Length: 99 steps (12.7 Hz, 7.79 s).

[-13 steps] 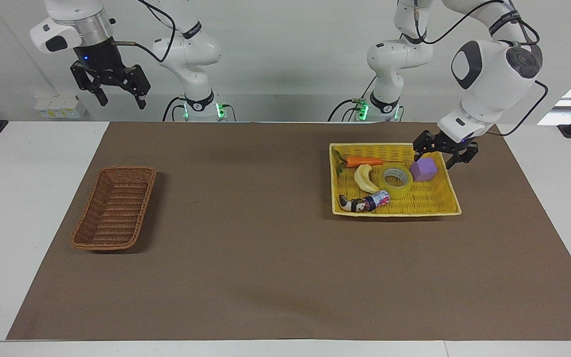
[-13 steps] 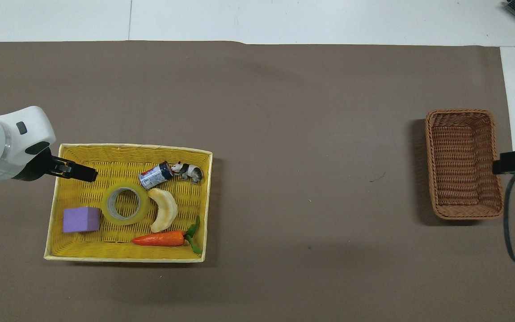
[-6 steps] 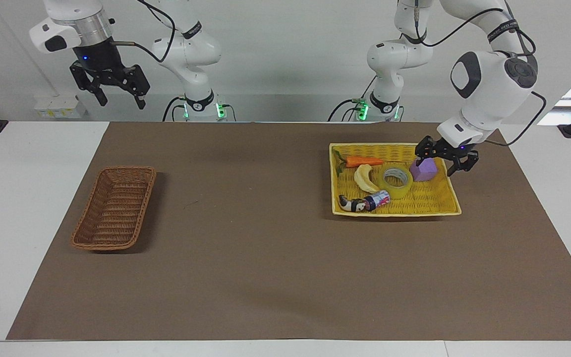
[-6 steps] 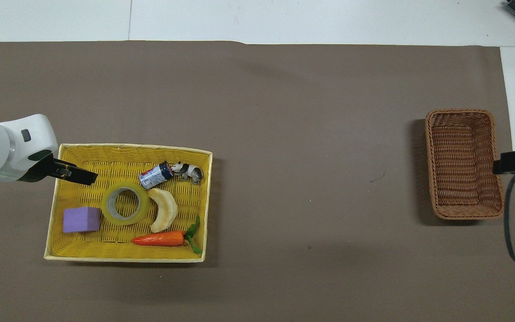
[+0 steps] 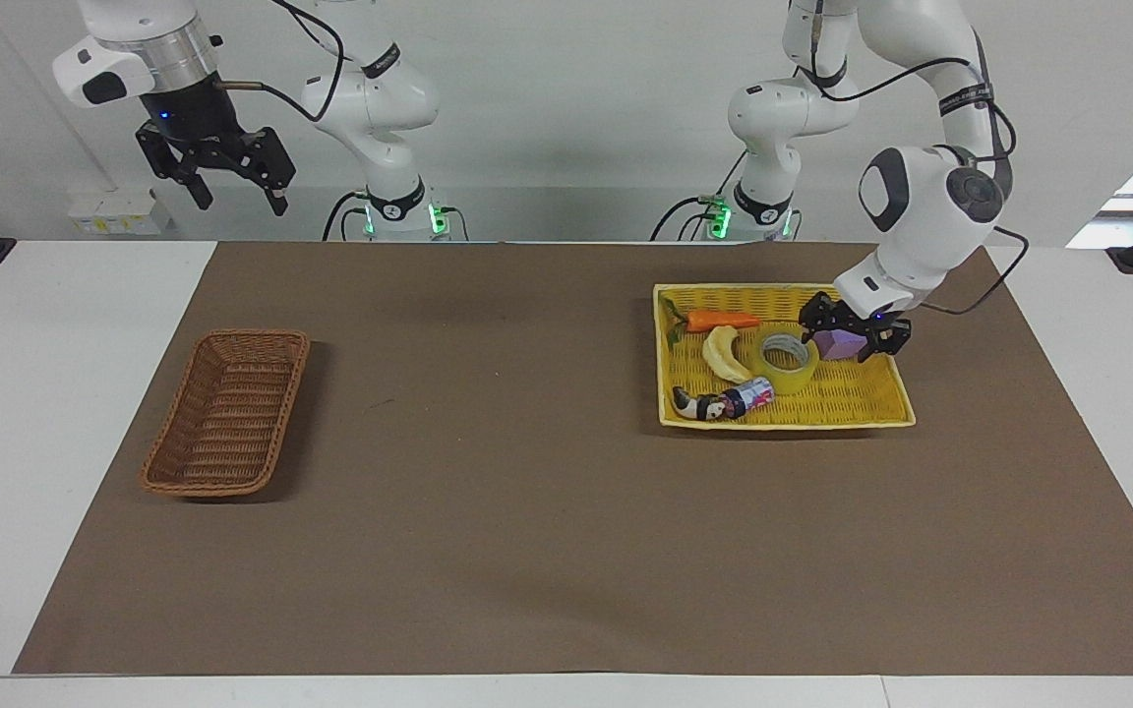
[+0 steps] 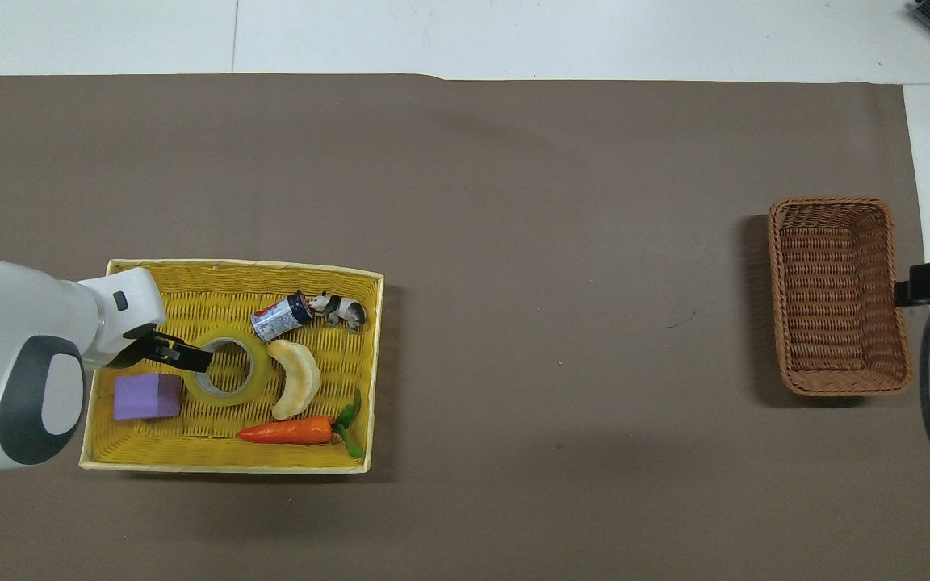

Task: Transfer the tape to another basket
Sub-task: 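Lower the left gripper and grasp the clear tape roll's rim, then lift the tape with the left gripper while the right gripper approaches, then grasp the tape with the right gripper while the left gripper holds it, then carry the tape into the wicker basket with the right gripper while the left gripper withdraws, then open the right gripper and release the tape in the wicker basket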

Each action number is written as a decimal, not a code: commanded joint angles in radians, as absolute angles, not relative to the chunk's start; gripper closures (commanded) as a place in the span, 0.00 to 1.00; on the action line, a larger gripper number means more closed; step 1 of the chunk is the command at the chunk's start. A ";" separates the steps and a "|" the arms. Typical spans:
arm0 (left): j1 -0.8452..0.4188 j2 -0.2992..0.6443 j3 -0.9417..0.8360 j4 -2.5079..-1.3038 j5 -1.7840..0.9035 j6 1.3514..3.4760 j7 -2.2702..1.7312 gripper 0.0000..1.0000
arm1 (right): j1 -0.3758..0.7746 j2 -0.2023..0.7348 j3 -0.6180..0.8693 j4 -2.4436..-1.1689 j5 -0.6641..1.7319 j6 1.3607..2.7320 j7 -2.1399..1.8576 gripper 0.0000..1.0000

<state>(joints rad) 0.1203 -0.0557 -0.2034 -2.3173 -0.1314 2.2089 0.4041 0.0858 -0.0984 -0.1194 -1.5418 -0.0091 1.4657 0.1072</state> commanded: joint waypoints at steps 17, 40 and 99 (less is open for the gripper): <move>0.121 -0.035 -0.190 -1.861 -0.150 1.779 0.146 1.00 | 0.124 -0.144 -0.107 -1.624 0.066 1.485 0.077 0.00; -0.288 -0.038 -0.276 -1.819 -0.628 1.994 -0.092 1.00 | 0.523 -0.100 -0.087 -1.807 0.483 1.856 0.120 0.00; -0.103 -0.029 0.077 -1.615 -0.002 1.565 0.072 0.00 | -0.399 0.383 -0.107 -1.741 0.663 1.868 -0.890 0.00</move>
